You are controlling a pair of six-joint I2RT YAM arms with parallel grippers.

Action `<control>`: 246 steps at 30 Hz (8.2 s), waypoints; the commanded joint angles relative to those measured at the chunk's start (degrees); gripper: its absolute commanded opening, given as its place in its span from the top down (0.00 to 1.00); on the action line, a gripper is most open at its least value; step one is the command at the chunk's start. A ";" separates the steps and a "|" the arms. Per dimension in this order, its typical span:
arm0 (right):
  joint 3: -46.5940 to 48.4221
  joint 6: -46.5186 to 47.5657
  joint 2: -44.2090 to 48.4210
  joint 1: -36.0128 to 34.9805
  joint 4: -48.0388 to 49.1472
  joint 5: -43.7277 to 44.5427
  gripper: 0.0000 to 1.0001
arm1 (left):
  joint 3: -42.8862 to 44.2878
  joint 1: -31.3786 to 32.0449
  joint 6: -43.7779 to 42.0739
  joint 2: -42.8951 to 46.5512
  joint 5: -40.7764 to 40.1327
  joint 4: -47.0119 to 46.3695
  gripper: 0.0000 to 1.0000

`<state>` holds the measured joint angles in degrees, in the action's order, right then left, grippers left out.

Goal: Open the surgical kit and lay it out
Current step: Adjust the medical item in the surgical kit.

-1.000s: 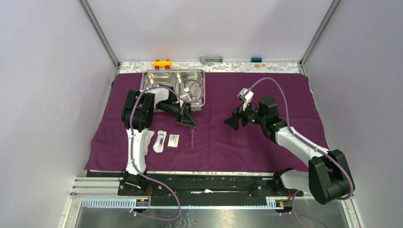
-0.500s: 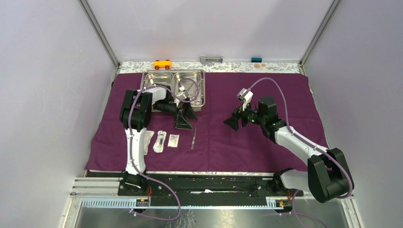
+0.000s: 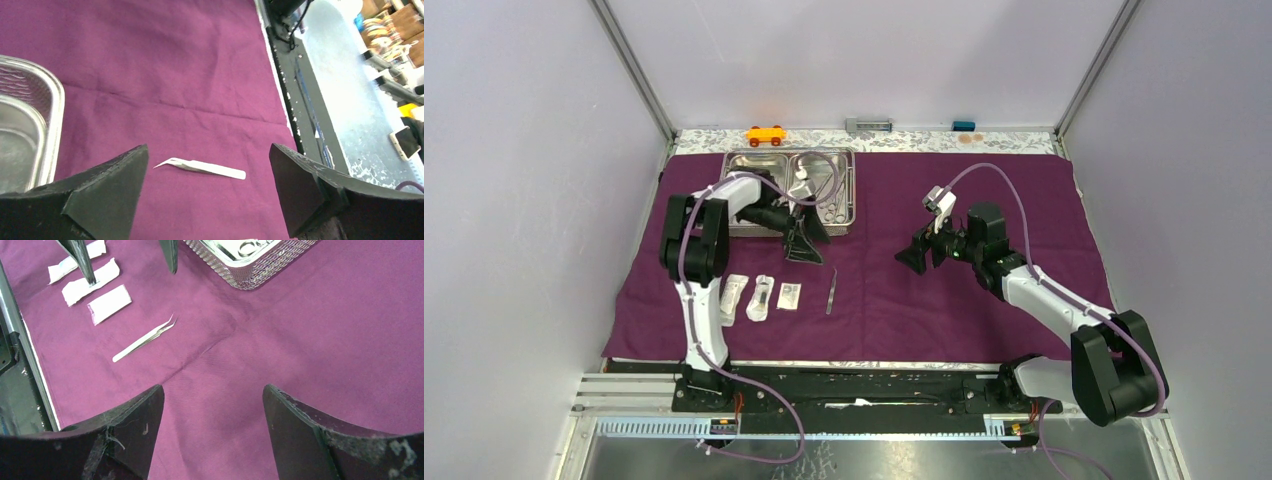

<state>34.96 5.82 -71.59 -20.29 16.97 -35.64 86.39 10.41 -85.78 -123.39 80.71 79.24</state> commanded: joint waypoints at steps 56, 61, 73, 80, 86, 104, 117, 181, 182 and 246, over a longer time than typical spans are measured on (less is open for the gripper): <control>46.42 -1.87 -45.74 -30.86 -26.98 34.07 0.62 | -24.75 -13.20 78.30 51.34 -60.39 -50.99 0.01; 46.50 -1.19 -46.28 -30.86 -27.17 35.20 0.67 | -25.22 -13.27 78.26 51.21 -59.46 -51.03 0.01; 45.84 -0.46 -45.29 -30.88 -26.80 35.33 0.86 | -25.28 -13.29 78.26 50.53 -57.76 -50.53 0.01; 43.50 -0.32 -42.39 -30.87 -24.97 34.47 0.93 | -24.57 -13.25 77.98 50.26 -57.99 -50.00 0.01; 41.76 -3.24 -40.18 -30.79 -23.88 31.81 0.98 | -24.16 -13.24 78.29 49.43 -57.15 -49.71 0.01; 36.34 -16.10 -37.51 -24.77 -11.33 6.33 1.00 | -23.33 -13.27 78.74 46.69 -55.95 -49.27 0.01; 29.04 -24.72 -42.06 -22.33 13.65 -8.54 1.00 | -23.44 -13.30 78.48 45.35 -52.84 -49.45 0.01; 22.86 -6.24 -43.51 -15.12 12.01 -12.49 0.68 | -23.64 -13.28 76.99 44.48 -47.28 -48.23 0.01; 22.87 -6.12 -43.52 -15.02 11.99 -12.72 0.67 | -23.59 -13.31 76.99 44.39 -47.32 -48.14 0.01; 24.12 -3.31 -42.00 -16.44 8.63 -9.33 0.89 | -22.92 -13.31 76.46 43.68 -46.60 -46.81 0.01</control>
<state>57.93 2.07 -115.85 -36.01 24.49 -45.67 61.06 -2.57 -8.56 -79.64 32.42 33.39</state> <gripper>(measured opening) 0.097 0.989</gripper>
